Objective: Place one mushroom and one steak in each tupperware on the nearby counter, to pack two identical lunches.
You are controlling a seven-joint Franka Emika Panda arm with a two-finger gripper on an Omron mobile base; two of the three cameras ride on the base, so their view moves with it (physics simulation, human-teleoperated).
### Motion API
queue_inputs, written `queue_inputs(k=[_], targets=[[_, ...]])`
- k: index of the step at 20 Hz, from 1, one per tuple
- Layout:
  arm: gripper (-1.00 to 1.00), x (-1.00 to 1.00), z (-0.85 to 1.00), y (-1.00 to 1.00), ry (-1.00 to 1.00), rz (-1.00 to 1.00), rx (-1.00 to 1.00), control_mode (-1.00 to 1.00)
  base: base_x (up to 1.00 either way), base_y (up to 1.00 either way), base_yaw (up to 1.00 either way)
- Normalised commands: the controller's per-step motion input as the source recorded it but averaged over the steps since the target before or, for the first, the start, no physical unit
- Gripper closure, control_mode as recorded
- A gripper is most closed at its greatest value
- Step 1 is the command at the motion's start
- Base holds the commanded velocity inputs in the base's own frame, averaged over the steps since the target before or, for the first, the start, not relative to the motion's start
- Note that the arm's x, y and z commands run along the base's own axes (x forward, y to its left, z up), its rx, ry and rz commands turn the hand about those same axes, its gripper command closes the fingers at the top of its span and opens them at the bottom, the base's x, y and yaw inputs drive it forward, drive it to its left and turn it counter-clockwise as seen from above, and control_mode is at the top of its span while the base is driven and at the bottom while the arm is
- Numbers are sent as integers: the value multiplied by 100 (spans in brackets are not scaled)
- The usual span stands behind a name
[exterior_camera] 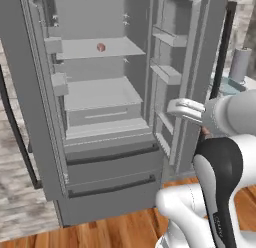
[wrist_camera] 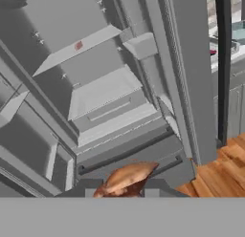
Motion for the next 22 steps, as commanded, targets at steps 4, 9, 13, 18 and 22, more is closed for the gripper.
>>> queue_inputs(k=[4,9,13,18,22], targets=[[100,0,0,0,0,0,0,100,-65,-98,0],[100,0,0,0,0,0,0,100,-17,-100,0],[100,0,0,0,0,0,0,100,0,-100,-1],[100,0,0,0,0,0,0,100,16,-100,-5],[100,0,0,0,0,0,0,100,42,-84,-7]])
